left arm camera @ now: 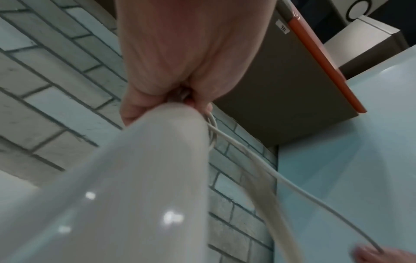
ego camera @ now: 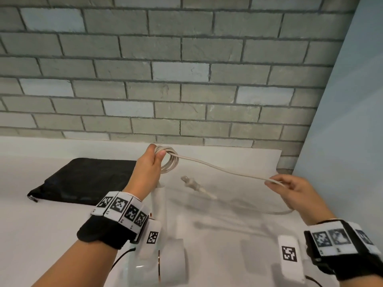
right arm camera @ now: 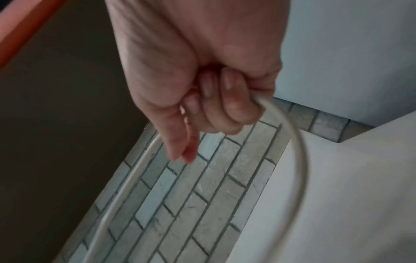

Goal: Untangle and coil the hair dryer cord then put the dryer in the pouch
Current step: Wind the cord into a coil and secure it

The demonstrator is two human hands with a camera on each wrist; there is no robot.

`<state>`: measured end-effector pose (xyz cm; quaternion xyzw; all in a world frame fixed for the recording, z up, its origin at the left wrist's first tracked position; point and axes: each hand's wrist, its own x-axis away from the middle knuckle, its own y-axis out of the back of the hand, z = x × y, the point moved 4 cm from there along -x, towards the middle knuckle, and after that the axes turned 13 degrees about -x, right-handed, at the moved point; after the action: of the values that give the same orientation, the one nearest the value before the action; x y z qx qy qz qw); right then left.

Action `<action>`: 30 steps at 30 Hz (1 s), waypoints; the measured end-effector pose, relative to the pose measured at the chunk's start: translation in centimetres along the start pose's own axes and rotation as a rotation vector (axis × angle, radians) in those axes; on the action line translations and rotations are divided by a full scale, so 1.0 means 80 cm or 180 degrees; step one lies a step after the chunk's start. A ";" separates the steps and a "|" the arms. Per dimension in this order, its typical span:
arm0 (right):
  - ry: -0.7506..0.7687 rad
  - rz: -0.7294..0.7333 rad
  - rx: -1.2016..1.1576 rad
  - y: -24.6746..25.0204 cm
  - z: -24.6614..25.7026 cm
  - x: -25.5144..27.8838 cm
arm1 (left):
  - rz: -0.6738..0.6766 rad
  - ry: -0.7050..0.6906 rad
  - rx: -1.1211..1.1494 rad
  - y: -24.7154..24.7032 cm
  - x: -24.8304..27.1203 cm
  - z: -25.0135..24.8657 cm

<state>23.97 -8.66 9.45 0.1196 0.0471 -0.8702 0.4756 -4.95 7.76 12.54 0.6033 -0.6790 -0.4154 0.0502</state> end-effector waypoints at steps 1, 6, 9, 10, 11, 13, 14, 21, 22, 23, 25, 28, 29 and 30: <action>0.0003 0.0079 -0.0017 0.004 0.002 0.003 | -0.0066 0.0078 0.0040 0.004 0.000 0.003; 0.0089 0.0262 0.0935 0.013 -0.020 0.001 | -0.0075 0.0156 0.0543 0.011 0.010 -0.001; 0.0144 0.0469 0.1917 -0.009 -0.039 -0.002 | -0.0060 0.0045 0.0727 0.010 0.023 -0.019; 0.0274 0.0605 0.1961 -0.024 -0.035 0.000 | -0.0061 0.0010 0.0785 0.009 0.027 -0.025; 0.0437 0.0800 0.1792 -0.044 -0.028 0.004 | -0.0061 -0.0026 0.0826 0.009 0.031 -0.030; 0.0706 0.1211 0.1182 -0.095 0.003 0.020 | -0.0041 -0.0070 0.0837 0.007 0.038 -0.038; 0.0801 0.1372 0.0967 -0.121 0.018 0.028 | -0.0014 -0.0100 0.0842 0.006 0.040 -0.043; 0.1711 0.1054 0.0373 -0.183 0.066 0.020 | 0.0397 -0.0275 0.1011 0.011 0.039 -0.042; 0.1770 0.1001 0.0373 -0.179 0.068 0.015 | 0.0525 -0.0291 0.1123 0.012 0.039 -0.042; 0.1811 0.0959 0.0402 -0.176 0.068 0.010 | 0.0650 -0.0277 0.1290 0.013 0.039 -0.042; 0.1876 0.0711 0.0443 -0.176 0.064 0.003 | 0.0842 -0.0139 0.1823 0.009 0.040 -0.044; 0.1709 0.0244 0.0207 -0.188 0.050 0.004 | 0.1011 0.0128 0.2609 0.001 0.041 -0.044; 0.1601 0.0148 0.0075 -0.193 0.045 0.007 | 0.1041 0.0150 0.2750 -0.002 0.040 -0.043; 0.1465 0.0086 -0.0062 -0.199 0.039 0.009 | 0.1067 0.0152 0.2860 -0.004 0.040 -0.043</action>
<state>9.72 -1.24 11.81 0.3110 0.1611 -0.8131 0.4651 -3.59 3.31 13.20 0.4568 -0.8779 -0.0531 -0.1337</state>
